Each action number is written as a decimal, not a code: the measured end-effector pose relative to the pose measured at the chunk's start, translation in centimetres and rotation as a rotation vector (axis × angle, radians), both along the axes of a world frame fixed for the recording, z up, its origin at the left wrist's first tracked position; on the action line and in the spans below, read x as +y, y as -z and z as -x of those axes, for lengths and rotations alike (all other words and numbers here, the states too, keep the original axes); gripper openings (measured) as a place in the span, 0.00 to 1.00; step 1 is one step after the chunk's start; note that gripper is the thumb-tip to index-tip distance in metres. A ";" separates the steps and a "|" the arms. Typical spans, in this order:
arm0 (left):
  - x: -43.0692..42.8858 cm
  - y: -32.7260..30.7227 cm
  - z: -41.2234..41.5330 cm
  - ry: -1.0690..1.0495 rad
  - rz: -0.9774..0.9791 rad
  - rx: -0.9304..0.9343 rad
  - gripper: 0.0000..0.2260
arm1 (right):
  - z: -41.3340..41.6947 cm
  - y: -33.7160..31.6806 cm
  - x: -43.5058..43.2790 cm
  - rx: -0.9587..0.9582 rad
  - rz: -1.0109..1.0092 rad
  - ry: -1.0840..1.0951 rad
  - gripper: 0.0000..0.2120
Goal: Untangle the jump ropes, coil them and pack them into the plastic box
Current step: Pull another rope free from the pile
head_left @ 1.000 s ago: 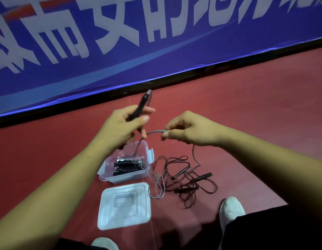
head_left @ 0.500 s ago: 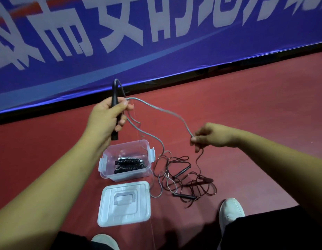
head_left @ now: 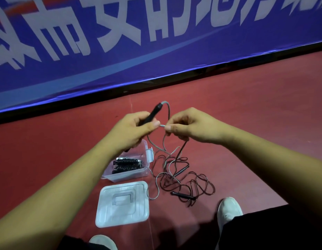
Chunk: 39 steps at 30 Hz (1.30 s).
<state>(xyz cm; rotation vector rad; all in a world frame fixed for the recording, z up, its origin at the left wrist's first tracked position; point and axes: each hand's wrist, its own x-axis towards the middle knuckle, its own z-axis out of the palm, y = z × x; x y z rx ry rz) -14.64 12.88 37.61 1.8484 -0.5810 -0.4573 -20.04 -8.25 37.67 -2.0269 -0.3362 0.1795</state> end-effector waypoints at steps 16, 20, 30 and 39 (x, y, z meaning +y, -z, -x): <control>2.6 -2.0 -2.7 -0.357 0.180 -0.065 0.03 | -0.6 4.3 -2.6 0.222 0.019 0.079 0.15; 2.0 -1.6 -1.3 -0.154 0.011 -0.106 0.06 | -0.4 1.8 -1.4 0.085 -0.022 0.094 0.16; 0.2 -1.1 0.4 0.068 -0.079 -0.165 0.06 | 0.5 -0.9 -0.4 0.043 -0.206 -0.023 0.16; -0.6 -0.3 0.8 0.060 0.074 0.041 0.02 | 0.3 -0.2 0.3 -0.016 -0.171 0.024 0.13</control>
